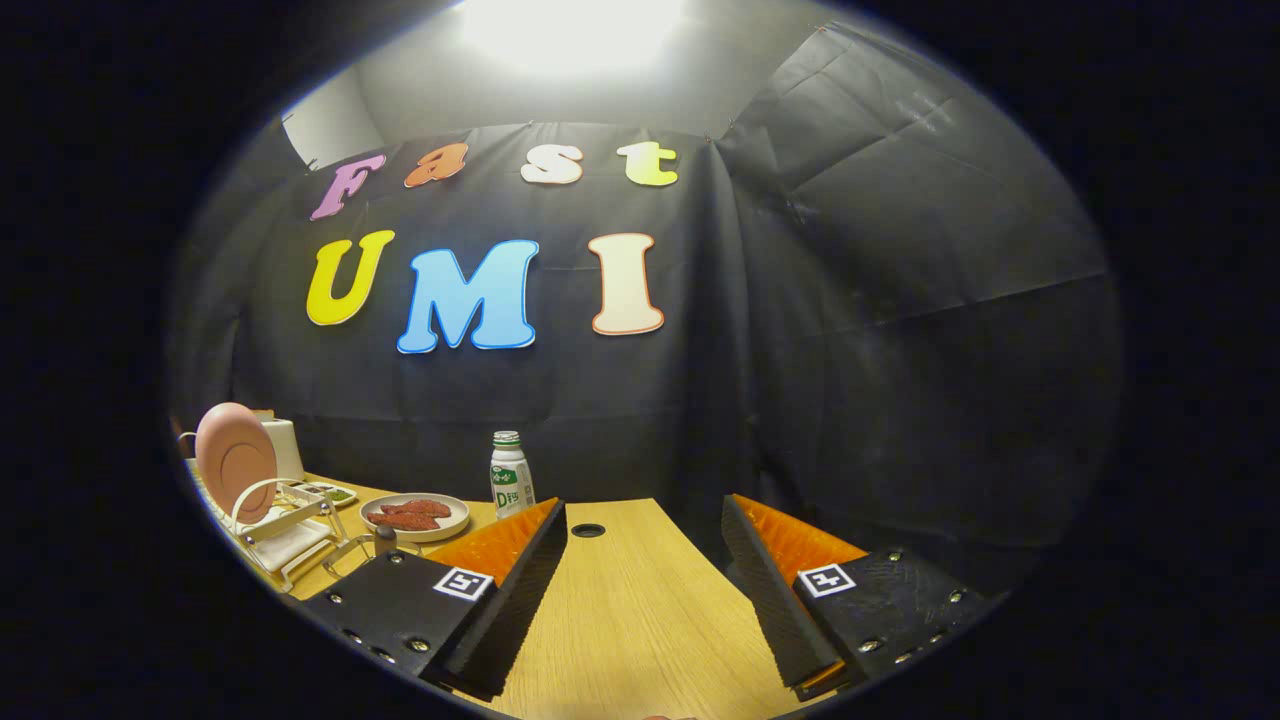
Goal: Take the plate from the dish rack, then take the spoon from the basket and place it into the plate.
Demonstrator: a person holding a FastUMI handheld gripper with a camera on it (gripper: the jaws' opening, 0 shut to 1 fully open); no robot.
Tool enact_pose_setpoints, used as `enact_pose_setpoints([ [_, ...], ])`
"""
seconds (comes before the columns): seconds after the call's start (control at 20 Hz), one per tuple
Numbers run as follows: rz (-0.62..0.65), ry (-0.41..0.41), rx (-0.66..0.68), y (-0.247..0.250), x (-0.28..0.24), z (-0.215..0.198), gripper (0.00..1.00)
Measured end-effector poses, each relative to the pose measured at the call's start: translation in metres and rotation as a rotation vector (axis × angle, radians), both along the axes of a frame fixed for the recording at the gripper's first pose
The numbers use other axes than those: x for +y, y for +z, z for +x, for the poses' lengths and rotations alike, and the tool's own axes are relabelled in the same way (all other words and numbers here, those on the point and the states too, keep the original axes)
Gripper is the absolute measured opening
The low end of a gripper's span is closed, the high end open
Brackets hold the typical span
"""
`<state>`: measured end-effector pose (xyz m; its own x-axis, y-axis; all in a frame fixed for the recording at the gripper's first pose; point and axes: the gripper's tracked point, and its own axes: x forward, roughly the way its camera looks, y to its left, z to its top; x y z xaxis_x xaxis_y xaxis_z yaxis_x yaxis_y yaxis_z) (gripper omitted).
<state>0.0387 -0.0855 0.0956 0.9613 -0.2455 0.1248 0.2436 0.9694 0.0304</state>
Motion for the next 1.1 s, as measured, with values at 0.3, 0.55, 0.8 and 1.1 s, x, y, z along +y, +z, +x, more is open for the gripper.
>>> enact_pose_setpoints([
  [0.3,-0.008,-0.019,0.064,0.03,0.033,-0.074,0.95],
  [0.55,0.001,0.026,0.092,0.054,0.093,-0.114,0.95],
  [0.8,0.01,0.119,0.102,0.073,0.162,-0.123,0.95],
  [1.1,0.005,0.32,0.119,0.095,0.263,-0.096,0.95],
])
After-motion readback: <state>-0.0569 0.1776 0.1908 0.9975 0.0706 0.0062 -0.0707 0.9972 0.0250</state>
